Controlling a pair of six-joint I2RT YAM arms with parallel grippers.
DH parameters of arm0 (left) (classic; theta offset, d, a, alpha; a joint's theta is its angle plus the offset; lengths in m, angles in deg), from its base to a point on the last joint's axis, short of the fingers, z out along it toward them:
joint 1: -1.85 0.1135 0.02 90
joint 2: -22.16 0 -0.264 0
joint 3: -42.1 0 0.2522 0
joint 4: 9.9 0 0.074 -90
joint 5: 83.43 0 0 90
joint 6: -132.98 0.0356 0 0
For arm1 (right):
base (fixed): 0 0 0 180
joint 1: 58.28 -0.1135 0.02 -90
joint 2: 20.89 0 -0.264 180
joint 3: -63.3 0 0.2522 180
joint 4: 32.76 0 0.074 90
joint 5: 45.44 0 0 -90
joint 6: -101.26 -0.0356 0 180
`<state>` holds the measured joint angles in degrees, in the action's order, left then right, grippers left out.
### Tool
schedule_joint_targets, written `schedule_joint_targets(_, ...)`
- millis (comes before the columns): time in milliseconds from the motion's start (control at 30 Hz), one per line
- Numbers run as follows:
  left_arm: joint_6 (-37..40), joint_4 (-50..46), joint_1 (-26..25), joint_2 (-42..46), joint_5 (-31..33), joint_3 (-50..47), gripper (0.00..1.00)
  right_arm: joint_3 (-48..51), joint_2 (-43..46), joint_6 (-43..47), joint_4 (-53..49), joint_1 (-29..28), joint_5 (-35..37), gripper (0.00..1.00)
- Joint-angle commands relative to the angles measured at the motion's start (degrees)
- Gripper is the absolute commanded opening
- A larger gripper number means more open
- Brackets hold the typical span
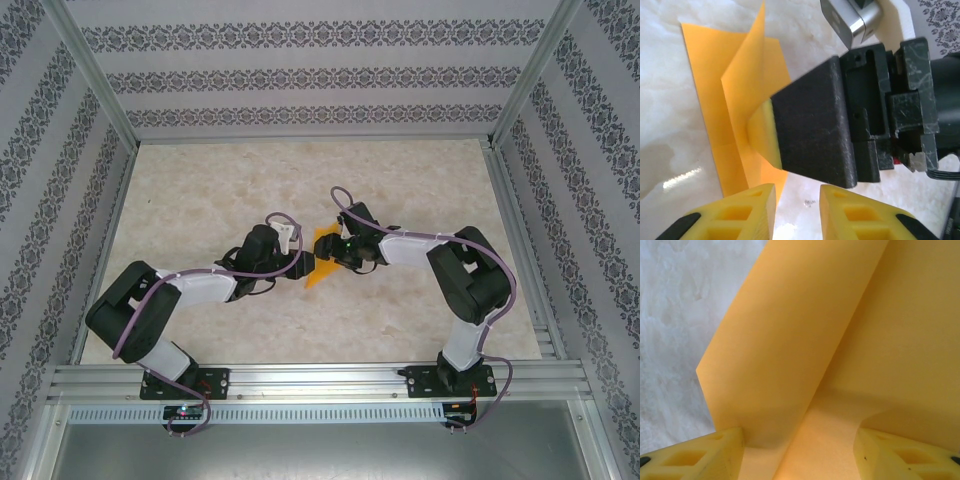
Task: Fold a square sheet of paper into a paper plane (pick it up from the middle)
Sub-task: Fourth fold the wing at the center of the table.
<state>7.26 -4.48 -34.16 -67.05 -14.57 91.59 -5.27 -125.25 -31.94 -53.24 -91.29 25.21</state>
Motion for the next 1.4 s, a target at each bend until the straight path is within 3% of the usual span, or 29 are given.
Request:
schedule_joint_targets(0,-1.8,1.7,0.8,-1.4,-3.7,-0.3,0.27,1.1,-4.7,-0.3,-7.6,0.1,7.0,0.63)
schedule_joint_targets(367,-1.5,-1.0,0.8,-6.5,-5.6,3.1,0.16,0.1,-5.9,-0.9,-9.4,0.1,7.1,0.63)
schedule_joint_targets(567,-1.7,-2.5,0.7,-8.2,-2.6,3.8,0.12,-0.1,-6.1,-0.7,-9.7,0.1,6.9,0.62)
schedule_joint_targets(1367,-2.3,-3.0,0.8,-11.6,-1.4,4.5,0.09,-1.3,-8.2,-0.3,-12.3,0.1,7.7,0.51)
